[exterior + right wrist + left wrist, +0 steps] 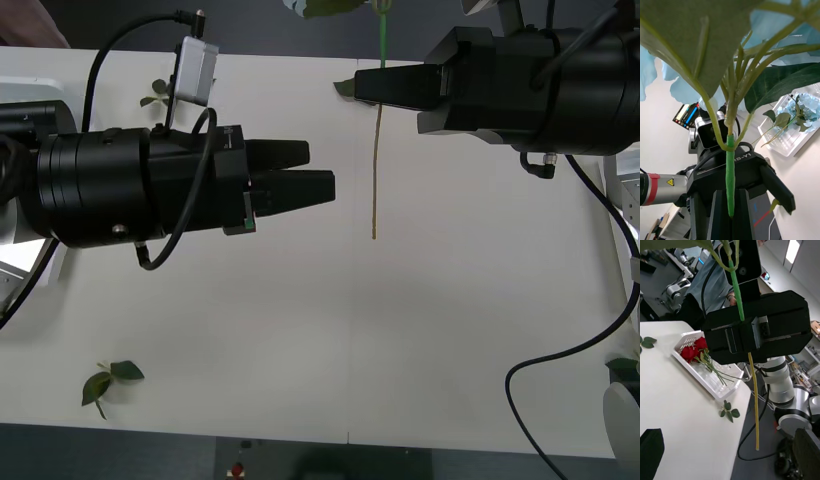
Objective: Put the red flowers into the right box and the blue flowers into the left box
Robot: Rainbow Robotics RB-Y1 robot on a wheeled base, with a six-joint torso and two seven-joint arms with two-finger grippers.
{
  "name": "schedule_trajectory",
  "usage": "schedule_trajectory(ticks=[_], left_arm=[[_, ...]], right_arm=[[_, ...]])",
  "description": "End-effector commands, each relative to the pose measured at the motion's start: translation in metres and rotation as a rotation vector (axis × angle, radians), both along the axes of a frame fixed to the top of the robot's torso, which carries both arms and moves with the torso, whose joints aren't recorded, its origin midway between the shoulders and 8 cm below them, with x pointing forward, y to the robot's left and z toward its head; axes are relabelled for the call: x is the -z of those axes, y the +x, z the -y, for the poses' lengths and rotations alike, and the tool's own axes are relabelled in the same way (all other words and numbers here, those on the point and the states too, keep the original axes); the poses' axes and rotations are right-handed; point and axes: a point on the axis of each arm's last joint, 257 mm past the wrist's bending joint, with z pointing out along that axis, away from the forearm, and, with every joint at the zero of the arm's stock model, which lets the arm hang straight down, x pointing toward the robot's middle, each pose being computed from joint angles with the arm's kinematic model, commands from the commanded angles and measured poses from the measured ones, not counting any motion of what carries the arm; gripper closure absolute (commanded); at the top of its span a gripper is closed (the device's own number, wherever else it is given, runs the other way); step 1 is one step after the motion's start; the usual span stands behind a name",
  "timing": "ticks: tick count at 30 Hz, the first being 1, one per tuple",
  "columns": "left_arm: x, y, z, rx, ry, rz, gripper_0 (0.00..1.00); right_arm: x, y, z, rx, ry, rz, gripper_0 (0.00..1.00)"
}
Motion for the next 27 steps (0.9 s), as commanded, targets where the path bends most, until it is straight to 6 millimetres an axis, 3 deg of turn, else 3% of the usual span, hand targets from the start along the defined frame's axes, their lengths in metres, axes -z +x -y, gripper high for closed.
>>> schedule_trajectory(ticks=[1,7,18,20,22,23,24,25,27], left_arm=[[-0.018,-0.009,0.016,0.028,-0.021,0.02,0.0],[-0.009,-0.016,0.039,0.065,-0.031,-0.035,0.0],[0.006,-0.023,0.063,0.099,-0.007,-0.071,0.0],[0.008,-0.024,0.067,0.107,-0.006,-0.078,0.13],[0.007,-0.024,0.07,0.111,-0.01,-0.088,0.62],[0.007,-0.024,0.071,0.111,-0.011,-0.088,0.72],[0.006,-0.023,0.072,0.112,-0.015,-0.091,0.89],[0.005,-0.022,0.073,0.113,-0.021,-0.098,0.96],[0.005,-0.023,0.075,0.117,-0.024,-0.108,1.0]], right_arm=[[-0.018,-0.011,-0.005,-0.019,0.021,0.041,1.0],[-0.018,-0.011,-0.005,-0.019,0.021,0.041,1.0],[-0.018,-0.011,-0.005,-0.019,0.021,0.041,1.0],[-0.018,-0.011,-0.005,-0.019,0.021,0.041,1.0],[-0.018,-0.011,-0.005,-0.019,0.021,0.041,1.0],[-0.018,-0.011,-0.005,-0.019,0.021,0.041,1.0],[-0.018,-0.011,-0.005,-0.019,0.021,0.041,1.0],[-0.018,-0.011,-0.005,-0.019,0.021,0.041,1.0],[-0.018,-0.011,-0.005,-0.019,0.021,0.041,1.0]])
